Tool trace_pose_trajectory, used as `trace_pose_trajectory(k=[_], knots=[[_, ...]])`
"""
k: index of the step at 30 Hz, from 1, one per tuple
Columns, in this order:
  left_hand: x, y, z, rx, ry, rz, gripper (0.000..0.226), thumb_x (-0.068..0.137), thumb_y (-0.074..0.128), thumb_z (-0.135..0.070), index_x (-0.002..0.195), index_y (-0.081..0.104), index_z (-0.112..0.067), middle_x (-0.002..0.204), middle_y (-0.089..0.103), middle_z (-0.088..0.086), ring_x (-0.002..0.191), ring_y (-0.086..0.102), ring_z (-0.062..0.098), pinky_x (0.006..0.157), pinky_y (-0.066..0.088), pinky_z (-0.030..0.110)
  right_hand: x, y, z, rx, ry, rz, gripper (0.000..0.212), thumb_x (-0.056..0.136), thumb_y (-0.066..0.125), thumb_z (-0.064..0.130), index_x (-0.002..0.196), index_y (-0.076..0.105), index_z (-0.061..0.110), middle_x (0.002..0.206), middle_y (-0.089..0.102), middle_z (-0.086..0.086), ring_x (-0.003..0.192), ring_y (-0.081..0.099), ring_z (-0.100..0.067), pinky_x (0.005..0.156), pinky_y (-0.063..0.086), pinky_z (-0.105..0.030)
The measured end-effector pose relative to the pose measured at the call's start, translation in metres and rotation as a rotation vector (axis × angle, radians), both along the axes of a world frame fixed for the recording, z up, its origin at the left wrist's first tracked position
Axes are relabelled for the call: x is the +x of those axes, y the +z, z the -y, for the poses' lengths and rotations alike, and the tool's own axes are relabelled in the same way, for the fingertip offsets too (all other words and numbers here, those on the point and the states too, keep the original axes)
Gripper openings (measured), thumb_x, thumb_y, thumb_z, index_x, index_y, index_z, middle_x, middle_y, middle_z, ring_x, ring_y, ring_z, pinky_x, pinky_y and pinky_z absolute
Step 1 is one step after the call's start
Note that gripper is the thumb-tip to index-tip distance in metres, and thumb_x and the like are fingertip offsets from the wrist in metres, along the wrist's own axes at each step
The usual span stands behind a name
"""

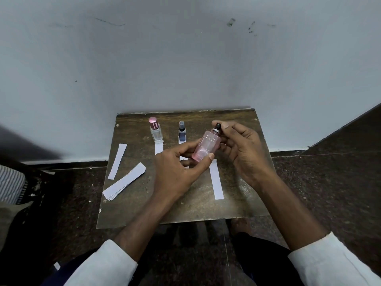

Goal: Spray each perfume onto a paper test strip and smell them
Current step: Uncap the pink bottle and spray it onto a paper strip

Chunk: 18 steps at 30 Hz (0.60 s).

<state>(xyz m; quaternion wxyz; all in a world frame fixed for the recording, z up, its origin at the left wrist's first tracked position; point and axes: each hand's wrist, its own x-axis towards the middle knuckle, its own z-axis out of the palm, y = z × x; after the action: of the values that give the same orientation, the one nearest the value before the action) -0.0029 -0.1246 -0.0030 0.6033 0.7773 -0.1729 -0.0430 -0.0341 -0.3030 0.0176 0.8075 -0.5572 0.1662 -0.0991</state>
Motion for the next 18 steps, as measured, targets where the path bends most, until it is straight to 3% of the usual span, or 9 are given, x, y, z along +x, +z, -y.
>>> trace_pose_trajectory(k=[14, 16, 18], knots=[[-0.007, 0.003, 0.008, 0.002, -0.037, 0.013, 0.039, 0.087, 0.089, -0.022, 0.125, 0.079, -0.020, 0.099, 0.079, -0.017, 0.085, 0.077, 0.000, 0.069, 0.062, 0.015, -0.002, -0.004, 0.007, 0.018, 0.061, 0.045, 0.018, 0.107, 0.053, 0.013, 0.110, 0.069, 0.005, 0.107, 0.069, -0.008, 0.099, 0.067, -0.019, 0.083, 0.060, -0.033], [-0.008, 0.004, 0.010, -0.010, -0.044, -0.001, 0.038, 0.089, 0.088, -0.022, 0.125, 0.077, -0.023, 0.099, 0.079, -0.019, 0.085, 0.077, -0.001, 0.069, 0.062, 0.016, -0.003, -0.004, 0.006, -0.002, 0.037, 0.035, 0.023, 0.108, 0.053, 0.020, 0.114, 0.070, 0.006, 0.114, 0.070, -0.011, 0.104, 0.068, -0.021, 0.085, 0.062, -0.035], [-0.009, 0.003, 0.012, -0.032, -0.060, -0.034, 0.036, 0.091, 0.086, -0.021, 0.126, 0.077, -0.021, 0.100, 0.080, -0.019, 0.085, 0.078, 0.002, 0.072, 0.064, 0.020, -0.005, -0.005, 0.003, -0.058, 0.070, 0.009, 0.040, 0.107, 0.050, 0.040, 0.123, 0.072, 0.011, 0.124, 0.072, -0.012, 0.109, 0.070, -0.025, 0.092, 0.061, -0.044]])
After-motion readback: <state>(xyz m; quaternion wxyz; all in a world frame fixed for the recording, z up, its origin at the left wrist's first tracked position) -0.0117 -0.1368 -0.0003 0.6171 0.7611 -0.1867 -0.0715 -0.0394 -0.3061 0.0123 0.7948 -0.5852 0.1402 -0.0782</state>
